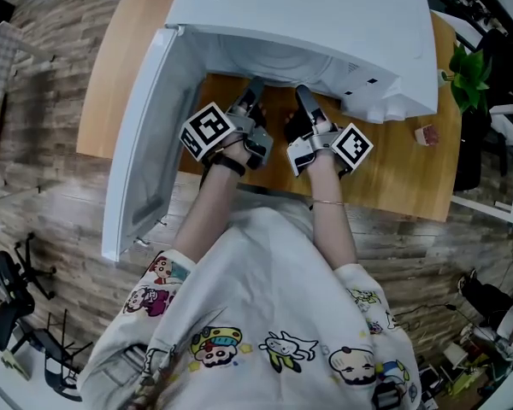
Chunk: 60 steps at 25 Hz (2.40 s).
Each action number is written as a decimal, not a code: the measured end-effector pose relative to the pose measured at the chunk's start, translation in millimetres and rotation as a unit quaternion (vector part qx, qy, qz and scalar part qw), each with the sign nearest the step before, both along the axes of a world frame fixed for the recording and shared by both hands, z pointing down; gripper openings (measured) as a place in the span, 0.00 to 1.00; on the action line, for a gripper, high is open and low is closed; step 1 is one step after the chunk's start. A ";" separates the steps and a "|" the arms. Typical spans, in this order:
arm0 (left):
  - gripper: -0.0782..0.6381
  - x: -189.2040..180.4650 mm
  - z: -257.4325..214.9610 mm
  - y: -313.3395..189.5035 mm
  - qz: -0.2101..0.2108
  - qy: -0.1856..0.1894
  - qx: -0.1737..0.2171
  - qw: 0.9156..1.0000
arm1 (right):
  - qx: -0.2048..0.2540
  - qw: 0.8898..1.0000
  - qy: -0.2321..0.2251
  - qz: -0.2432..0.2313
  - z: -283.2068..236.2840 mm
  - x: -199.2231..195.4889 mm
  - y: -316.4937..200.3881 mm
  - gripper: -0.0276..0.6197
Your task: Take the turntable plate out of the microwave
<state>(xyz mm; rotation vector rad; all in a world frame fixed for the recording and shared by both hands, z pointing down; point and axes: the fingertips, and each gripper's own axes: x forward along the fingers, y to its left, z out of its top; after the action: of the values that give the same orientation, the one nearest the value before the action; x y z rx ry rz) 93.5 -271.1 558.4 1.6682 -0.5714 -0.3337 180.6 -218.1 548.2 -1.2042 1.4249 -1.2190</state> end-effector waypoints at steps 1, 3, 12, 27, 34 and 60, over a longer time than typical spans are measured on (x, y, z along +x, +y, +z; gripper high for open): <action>0.28 0.6 0.0 -0.8 0.000 0.002 0.001 1.000 | -0.001 1.000 -0.001 0.001 1.2 0.6 -0.9 0.29; 0.28 2.0 -0.3 -1.9 0.001 0.008 0.002 1.000 | -0.002 1.000 -0.003 0.002 3.2 1.3 -2.2 0.29; 0.28 8.8 -3.1 -6.6 0.006 0.027 0.004 1.000 | -0.003 1.000 -0.027 0.007 10.5 5.1 -7.5 0.29; 0.28 11.1 -21.7 -5.3 0.011 0.063 0.015 0.998 | 0.039 0.997 -0.064 0.008 -7.3 2.1 -8.9 0.29; 0.28 11.1 -22.5 -5.0 0.012 0.065 0.010 0.998 | 0.041 0.996 -0.081 0.013 -11.8 0.9 -18.6 0.28; 0.20 8.3 -19.2 -13.2 -0.001 0.058 0.000 0.998 | -0.023 0.995 -0.101 -0.005 -5.3 -6.3 -22.6 0.11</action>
<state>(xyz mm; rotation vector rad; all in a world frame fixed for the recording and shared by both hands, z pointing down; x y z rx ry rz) 101.8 -284.3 539.2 1.6366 -0.4877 -0.4290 174.3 -240.7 542.9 -1.0734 1.2602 -1.3468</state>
